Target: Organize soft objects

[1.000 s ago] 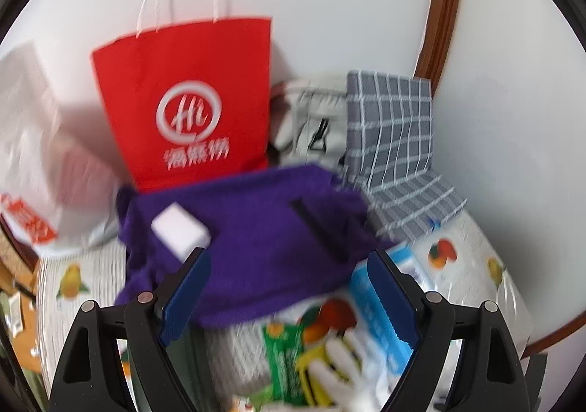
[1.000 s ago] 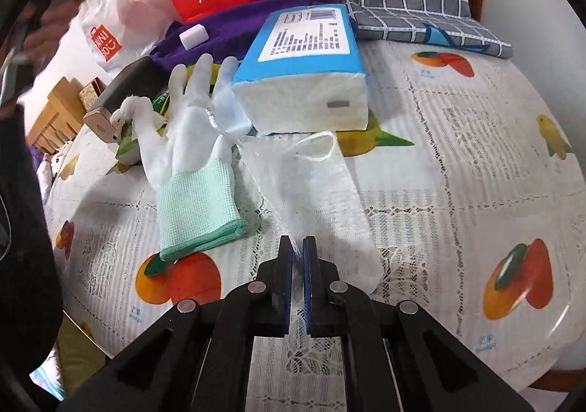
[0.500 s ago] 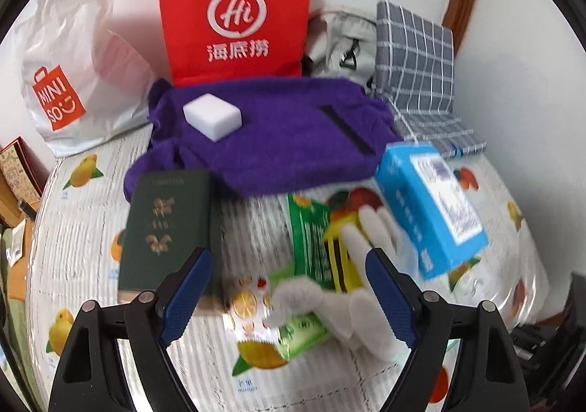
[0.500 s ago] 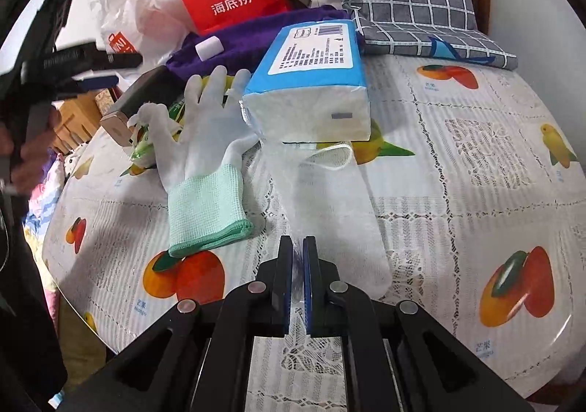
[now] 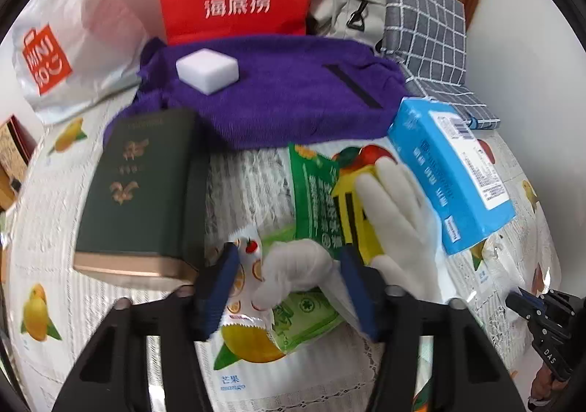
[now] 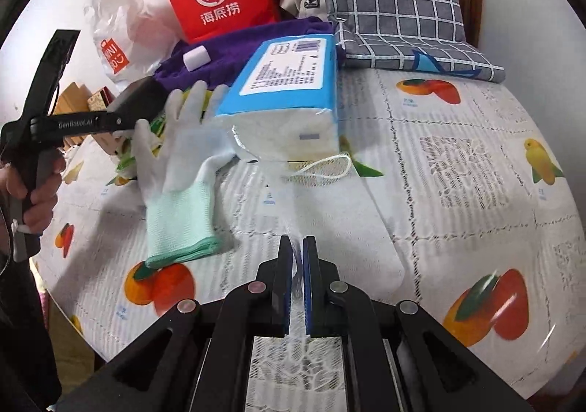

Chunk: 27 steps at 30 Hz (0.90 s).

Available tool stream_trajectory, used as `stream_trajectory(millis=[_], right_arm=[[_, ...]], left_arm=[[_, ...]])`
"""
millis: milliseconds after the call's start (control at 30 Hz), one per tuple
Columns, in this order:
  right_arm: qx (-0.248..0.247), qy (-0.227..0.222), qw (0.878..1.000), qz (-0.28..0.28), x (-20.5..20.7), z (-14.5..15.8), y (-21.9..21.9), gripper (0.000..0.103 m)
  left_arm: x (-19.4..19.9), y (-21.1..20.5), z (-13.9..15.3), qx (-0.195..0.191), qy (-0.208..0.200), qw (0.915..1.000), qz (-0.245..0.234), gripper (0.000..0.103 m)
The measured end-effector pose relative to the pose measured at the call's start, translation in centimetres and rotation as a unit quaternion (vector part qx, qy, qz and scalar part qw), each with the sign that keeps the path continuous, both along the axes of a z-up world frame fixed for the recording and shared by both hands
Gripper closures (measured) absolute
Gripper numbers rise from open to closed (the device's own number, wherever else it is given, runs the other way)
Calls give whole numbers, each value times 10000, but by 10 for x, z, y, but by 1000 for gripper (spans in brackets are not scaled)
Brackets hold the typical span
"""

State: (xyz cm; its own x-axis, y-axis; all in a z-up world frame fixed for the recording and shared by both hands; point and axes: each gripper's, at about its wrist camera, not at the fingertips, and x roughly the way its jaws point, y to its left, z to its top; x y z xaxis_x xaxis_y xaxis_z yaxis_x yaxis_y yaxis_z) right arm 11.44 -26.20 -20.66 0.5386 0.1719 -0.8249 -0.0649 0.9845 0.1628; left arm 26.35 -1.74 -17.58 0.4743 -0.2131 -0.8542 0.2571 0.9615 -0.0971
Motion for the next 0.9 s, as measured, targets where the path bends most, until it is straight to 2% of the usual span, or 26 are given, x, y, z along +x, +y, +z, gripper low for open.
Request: stream_trajectory(millis=[100, 333, 467, 733, 900], right_arm=[[55, 38, 10000, 8, 1, -3, -1, 98], [71, -12, 10000, 67, -2, 0, 5, 98], [42, 26, 10000, -31, -5, 3, 4, 98], [-37, -32, 10000, -49, -14, 10, 5, 98], [27, -68, 10000, -44, -14, 18, 8, 98]], left_arm=[[-4, 4, 0, -80, -57, 9999, 98, 75], [-20, 10, 26, -258, -308, 9991, 110, 75], [-32, 20, 36, -471, -302, 9983, 167, 75], [-66, 46, 25, -363, -121, 9987, 348, 75], [-80, 72, 24, -477, -54, 9965, 685, 75]])
